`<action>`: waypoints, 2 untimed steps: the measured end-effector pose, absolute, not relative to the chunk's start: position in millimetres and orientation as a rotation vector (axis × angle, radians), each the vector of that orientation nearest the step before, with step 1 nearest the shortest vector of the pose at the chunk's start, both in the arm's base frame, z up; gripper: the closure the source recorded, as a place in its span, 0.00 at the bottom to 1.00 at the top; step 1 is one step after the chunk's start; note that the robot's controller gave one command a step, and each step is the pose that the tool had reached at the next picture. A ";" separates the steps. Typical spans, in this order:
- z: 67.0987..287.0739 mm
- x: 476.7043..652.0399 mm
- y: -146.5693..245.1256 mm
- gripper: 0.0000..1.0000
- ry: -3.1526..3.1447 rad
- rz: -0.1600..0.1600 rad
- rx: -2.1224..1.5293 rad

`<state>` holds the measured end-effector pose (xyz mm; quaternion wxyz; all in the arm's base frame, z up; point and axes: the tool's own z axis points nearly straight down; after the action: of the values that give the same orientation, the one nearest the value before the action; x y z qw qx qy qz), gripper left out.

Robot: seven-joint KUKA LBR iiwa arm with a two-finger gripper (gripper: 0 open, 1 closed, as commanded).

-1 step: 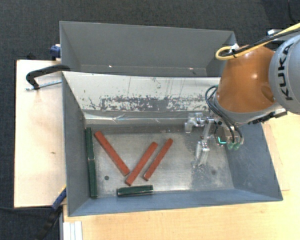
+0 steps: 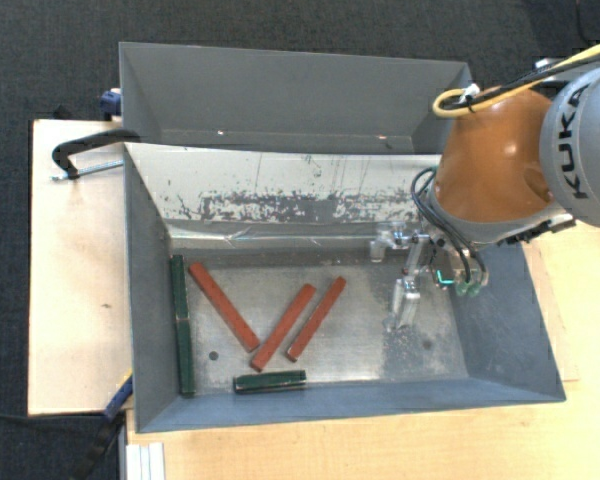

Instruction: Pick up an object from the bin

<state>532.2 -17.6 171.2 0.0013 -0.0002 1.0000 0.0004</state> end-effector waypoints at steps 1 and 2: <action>131.4 569.2 3.0 0.00 3.125 -0.001 -0.046; 92.3 568.8 16.2 0.00 3.128 0.001 -0.234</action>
Offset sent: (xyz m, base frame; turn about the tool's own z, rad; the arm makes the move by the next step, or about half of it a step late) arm 0.0114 0.0377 -0.0934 -0.2124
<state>568.8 16.2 92.3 0.0025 -0.0745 0.9972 0.0004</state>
